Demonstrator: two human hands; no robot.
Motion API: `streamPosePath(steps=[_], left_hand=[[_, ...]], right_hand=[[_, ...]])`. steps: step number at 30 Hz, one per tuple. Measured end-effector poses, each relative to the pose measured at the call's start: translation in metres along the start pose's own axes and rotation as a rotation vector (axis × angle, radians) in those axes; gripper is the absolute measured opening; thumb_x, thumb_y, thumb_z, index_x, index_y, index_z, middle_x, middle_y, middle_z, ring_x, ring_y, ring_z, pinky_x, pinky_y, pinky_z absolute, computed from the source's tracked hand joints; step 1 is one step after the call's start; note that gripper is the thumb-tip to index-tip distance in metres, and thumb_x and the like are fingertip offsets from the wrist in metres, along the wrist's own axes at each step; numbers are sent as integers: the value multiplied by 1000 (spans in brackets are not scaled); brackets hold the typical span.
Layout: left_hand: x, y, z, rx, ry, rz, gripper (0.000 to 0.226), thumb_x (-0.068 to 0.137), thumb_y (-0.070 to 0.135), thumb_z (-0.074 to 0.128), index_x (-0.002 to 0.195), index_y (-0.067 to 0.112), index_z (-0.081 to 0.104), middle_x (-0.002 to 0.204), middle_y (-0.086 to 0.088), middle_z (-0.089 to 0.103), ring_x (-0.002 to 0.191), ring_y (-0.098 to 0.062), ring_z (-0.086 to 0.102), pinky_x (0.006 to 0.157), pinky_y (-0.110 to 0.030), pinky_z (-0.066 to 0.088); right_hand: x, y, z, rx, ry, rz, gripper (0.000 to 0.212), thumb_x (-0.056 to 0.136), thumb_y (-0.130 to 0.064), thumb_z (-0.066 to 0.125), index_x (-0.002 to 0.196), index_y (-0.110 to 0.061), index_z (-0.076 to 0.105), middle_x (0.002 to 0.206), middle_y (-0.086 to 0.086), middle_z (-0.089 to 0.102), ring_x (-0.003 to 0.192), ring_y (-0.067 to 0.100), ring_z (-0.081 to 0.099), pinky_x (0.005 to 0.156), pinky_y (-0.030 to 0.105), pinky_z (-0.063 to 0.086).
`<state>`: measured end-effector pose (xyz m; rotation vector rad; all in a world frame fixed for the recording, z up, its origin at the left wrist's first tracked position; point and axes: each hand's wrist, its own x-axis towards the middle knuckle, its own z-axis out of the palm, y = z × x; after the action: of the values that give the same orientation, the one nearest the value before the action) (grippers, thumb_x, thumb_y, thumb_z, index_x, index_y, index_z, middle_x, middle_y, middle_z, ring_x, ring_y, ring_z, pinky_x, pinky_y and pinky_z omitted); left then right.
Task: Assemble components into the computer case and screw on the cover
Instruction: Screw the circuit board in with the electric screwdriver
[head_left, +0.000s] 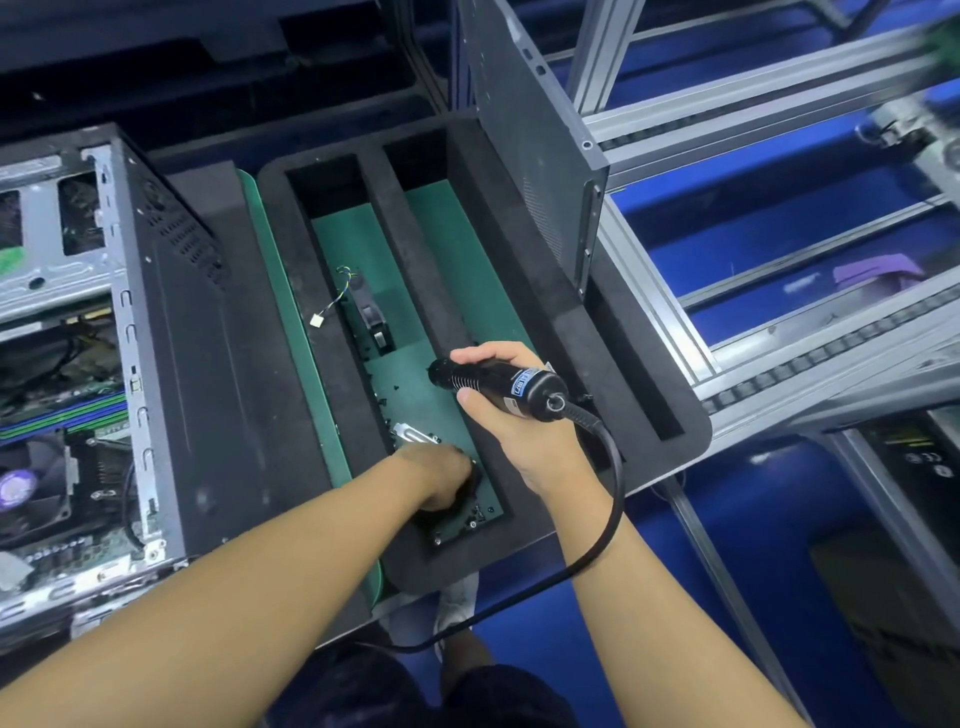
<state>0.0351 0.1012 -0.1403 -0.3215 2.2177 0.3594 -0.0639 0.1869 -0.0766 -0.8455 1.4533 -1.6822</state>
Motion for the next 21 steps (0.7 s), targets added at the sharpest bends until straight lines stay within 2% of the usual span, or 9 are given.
streamPosePath(steps=[2, 4, 7, 9, 12, 14, 17, 21], left_hand=[[-1, -5, -6, -47, 50, -16, 30, 91, 9, 53, 120, 5, 58, 124, -15, 59, 110, -33, 61, 81, -36, 48], [-1, -9, -6, -79, 49, 48, 29, 89, 10, 55, 117, 14, 63, 120, -10, 62, 106, -29, 62, 79, -32, 48], [2, -6, 4, -100, -29, 234, 42, 85, 14, 65, 123, 32, 64, 124, 0, 62, 111, -23, 59, 90, -30, 48], [7, 0, 11, -65, -36, 273, 48, 87, 18, 67, 131, 33, 59, 132, 1, 59, 117, -23, 56, 97, -33, 47], [13, 5, 15, -71, 21, 265, 38, 88, 15, 65, 124, 28, 65, 125, -1, 63, 113, -25, 59, 89, -30, 48], [11, 9, 15, 23, 75, 223, 27, 90, 18, 64, 117, 16, 66, 118, -9, 66, 108, -31, 62, 82, -34, 48], [7, 15, 18, 202, 142, 185, 25, 97, 10, 51, 117, 1, 62, 120, -19, 64, 107, -37, 62, 83, -44, 50], [8, 16, 19, 237, 135, 152, 28, 96, 5, 50, 122, 1, 59, 124, -17, 62, 111, -37, 61, 86, -46, 51]], right_hand=[[0, -2, 1, 19, 1, -4, 34, 89, 5, 68, 113, -20, 67, 123, 7, 69, 120, 29, 64, 105, 42, 51], [1, -3, 2, 29, -2, -8, 35, 89, 6, 68, 112, -20, 68, 123, 7, 69, 121, 28, 64, 105, 41, 51], [1, -4, 2, 18, 2, -4, 34, 89, 4, 69, 112, -21, 68, 123, 7, 69, 120, 30, 64, 107, 48, 50], [1, -4, 2, 12, 11, -6, 33, 89, 3, 69, 112, -20, 68, 123, 8, 69, 119, 30, 64, 106, 47, 50], [-1, -4, 1, 2, 11, -4, 33, 88, 3, 69, 113, -18, 68, 122, 9, 69, 117, 30, 65, 104, 41, 51], [-3, -4, 0, 0, 8, 6, 33, 88, 5, 69, 113, -17, 68, 122, 10, 69, 117, 29, 65, 104, 41, 51], [-6, -3, -2, 5, 20, 13, 33, 88, 6, 69, 113, -17, 68, 121, 7, 69, 117, 28, 66, 104, 39, 52], [-10, -4, -4, -21, 24, 14, 34, 88, 5, 69, 113, -18, 69, 121, 1, 70, 117, 26, 66, 103, 35, 52]])
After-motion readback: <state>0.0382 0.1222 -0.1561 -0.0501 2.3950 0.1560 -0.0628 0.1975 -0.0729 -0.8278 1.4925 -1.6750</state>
